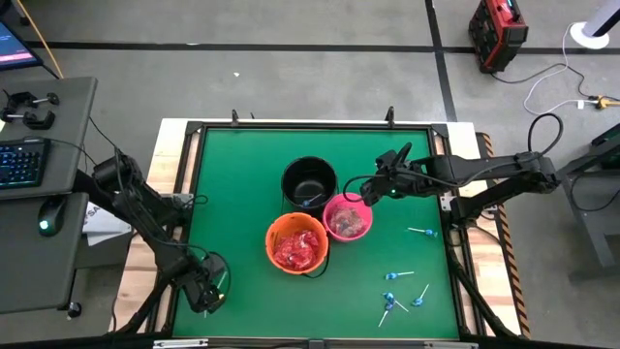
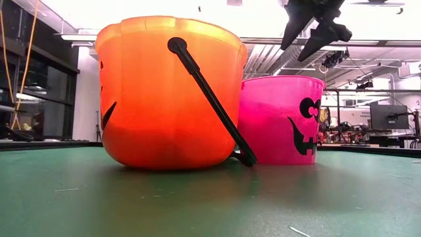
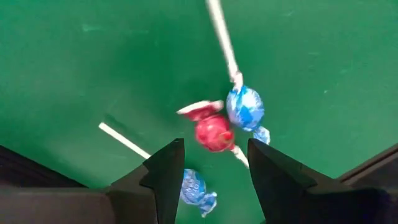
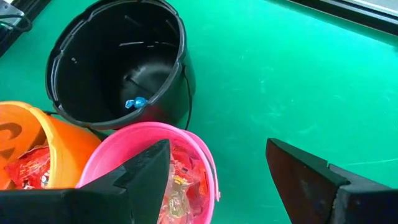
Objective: Sort candy by brand, put in halloween buckets
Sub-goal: Put the red lollipop into the black bucket
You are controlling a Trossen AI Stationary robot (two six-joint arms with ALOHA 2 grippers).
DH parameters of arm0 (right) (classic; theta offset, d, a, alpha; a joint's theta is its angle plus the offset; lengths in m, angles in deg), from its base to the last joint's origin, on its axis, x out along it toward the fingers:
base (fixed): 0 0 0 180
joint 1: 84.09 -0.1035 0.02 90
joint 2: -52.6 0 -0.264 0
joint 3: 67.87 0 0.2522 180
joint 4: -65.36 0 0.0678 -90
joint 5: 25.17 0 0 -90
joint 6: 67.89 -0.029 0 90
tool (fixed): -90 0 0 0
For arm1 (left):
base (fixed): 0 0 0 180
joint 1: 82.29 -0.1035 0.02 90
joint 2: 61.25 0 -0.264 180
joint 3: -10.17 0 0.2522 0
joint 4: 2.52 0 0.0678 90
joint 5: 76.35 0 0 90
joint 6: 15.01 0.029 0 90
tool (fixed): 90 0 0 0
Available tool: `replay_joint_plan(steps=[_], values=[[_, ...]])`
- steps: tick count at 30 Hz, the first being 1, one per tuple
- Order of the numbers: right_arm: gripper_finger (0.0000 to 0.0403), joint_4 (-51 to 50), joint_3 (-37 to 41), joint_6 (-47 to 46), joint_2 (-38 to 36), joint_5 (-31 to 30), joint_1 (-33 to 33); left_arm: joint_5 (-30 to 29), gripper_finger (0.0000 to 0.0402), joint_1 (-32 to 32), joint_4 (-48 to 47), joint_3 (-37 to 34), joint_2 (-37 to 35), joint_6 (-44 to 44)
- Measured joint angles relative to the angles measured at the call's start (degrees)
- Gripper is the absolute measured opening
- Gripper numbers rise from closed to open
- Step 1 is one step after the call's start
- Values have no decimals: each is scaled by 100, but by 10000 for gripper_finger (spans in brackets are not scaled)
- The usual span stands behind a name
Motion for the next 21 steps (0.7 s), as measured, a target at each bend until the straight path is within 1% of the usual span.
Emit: replay_joint_plan(steps=[6, 12, 17, 19, 21], values=[[259, 0, 0, 1, 0, -2, 0, -74, 165, 81, 53, 1, 49, -356], [259, -2, 0, -10, 0, -1, 1, 3, 165, 121, 93, 18, 420, -268], [259, 0, 0, -14, 0, -1, -1, 46, 164, 31, 220, 22, 508, -329], [259, 0, 0, -14, 0, -1, -1, 36, 156, 16, 199, 20, 494, -213], [259, 0, 0, -10, 0, 1, -1, 52, 130, 9, 153, 12, 445, -75]])
